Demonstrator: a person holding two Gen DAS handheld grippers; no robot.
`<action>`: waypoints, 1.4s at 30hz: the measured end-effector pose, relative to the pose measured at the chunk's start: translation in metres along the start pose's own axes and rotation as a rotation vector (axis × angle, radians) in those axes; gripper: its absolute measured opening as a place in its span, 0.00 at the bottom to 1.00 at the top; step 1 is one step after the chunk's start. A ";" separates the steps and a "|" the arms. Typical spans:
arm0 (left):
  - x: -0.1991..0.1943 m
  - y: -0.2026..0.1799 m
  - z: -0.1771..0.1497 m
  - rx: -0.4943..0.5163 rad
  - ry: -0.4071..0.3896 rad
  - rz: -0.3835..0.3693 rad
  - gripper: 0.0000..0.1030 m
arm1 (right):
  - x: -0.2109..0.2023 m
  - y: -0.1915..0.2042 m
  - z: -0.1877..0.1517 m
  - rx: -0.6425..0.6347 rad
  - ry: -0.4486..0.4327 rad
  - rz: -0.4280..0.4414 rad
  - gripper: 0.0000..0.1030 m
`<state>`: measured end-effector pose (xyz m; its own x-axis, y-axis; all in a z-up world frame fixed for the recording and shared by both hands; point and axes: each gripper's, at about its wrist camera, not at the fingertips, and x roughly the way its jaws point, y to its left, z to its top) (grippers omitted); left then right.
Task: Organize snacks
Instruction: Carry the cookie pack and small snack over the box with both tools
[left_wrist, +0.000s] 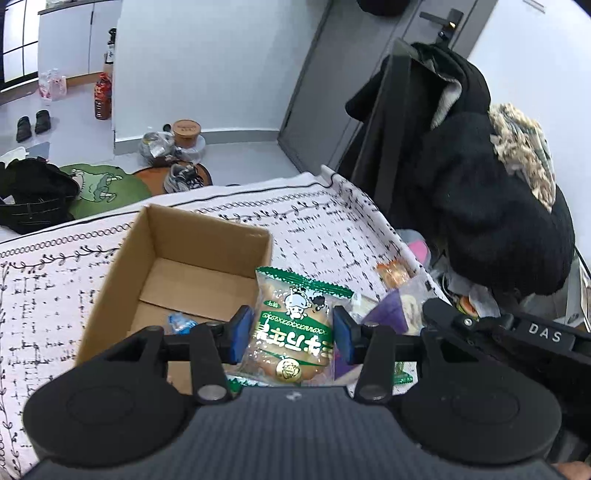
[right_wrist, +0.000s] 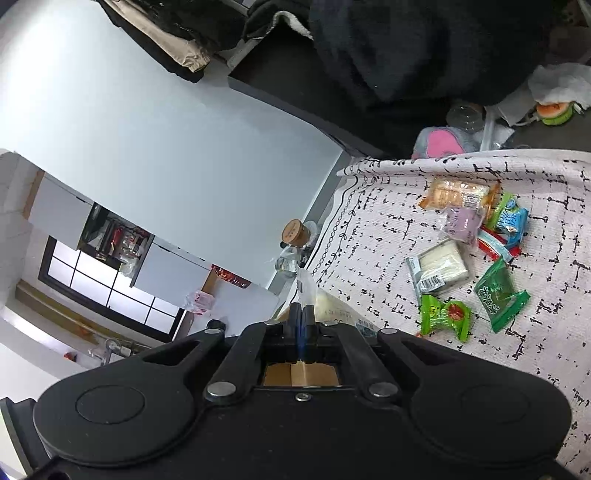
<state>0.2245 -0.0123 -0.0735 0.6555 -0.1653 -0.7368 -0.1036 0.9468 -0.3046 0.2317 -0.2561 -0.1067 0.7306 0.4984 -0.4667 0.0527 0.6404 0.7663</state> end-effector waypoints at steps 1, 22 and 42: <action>-0.002 0.002 0.001 -0.003 -0.003 0.002 0.45 | 0.000 0.003 0.000 -0.001 0.001 -0.001 0.00; -0.006 0.057 0.017 -0.074 -0.017 0.017 0.45 | 0.020 0.079 0.000 -0.027 0.015 0.070 0.00; 0.015 0.105 0.000 -0.154 0.029 0.028 0.45 | 0.050 0.088 -0.049 -0.079 0.190 -0.071 0.00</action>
<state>0.2236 0.0850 -0.1169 0.6296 -0.1497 -0.7624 -0.2361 0.8980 -0.3713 0.2390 -0.1464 -0.0841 0.5852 0.5470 -0.5987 0.0405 0.7176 0.6952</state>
